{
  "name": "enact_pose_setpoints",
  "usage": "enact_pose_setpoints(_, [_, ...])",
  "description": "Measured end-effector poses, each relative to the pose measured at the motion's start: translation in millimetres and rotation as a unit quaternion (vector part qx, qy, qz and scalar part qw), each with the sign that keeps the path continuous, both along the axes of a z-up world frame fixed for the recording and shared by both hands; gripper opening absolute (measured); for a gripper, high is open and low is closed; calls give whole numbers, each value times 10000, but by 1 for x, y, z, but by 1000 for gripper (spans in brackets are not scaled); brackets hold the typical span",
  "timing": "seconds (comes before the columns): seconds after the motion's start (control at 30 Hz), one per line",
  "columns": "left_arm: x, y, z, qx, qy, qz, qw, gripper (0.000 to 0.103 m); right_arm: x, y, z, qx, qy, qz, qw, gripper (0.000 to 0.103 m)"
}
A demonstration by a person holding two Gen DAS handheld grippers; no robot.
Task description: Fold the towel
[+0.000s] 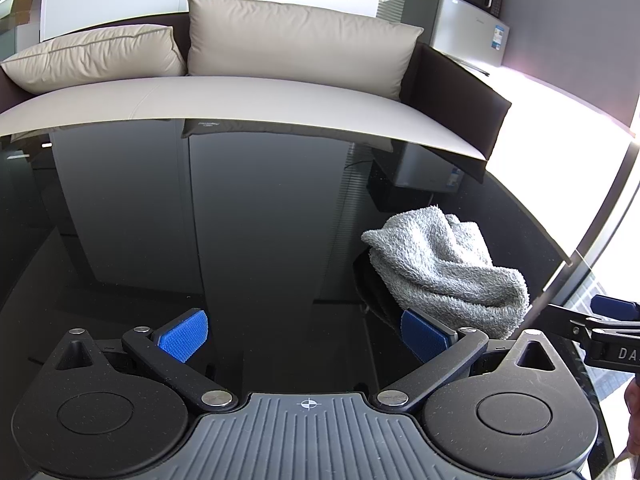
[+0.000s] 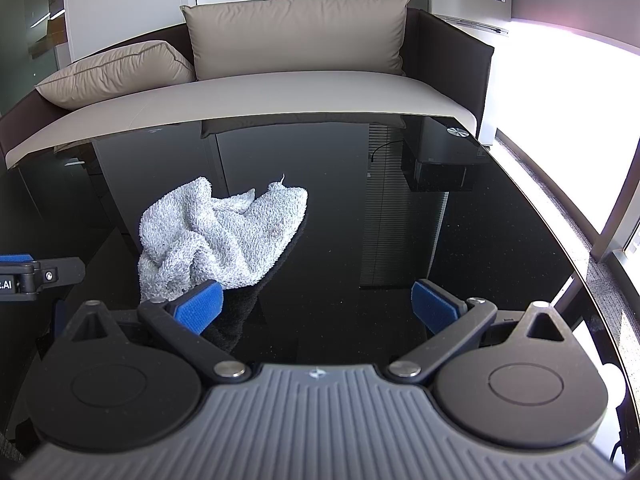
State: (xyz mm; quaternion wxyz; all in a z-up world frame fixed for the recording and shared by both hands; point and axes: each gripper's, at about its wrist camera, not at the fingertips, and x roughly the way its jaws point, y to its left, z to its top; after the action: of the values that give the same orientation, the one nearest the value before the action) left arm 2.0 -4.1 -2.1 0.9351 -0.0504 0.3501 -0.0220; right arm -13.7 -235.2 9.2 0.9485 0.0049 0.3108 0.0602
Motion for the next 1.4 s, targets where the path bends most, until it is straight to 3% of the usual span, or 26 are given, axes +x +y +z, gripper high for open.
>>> enact_pose_setpoints(0.83, [7,-2,-3,-179,23,-154,9997,102,4,-4,2,219,-18,143,9997,103])
enact_pose_setpoints(1.2, [32,3,-5,-481,-21,-46,9988,102,38,-7,14,544,-152,272,9980,103])
enact_pose_setpoints(1.4, [44,-3,-5,-505,1,-227,9985,102,56,-2,14,530,-149,428,9976,103])
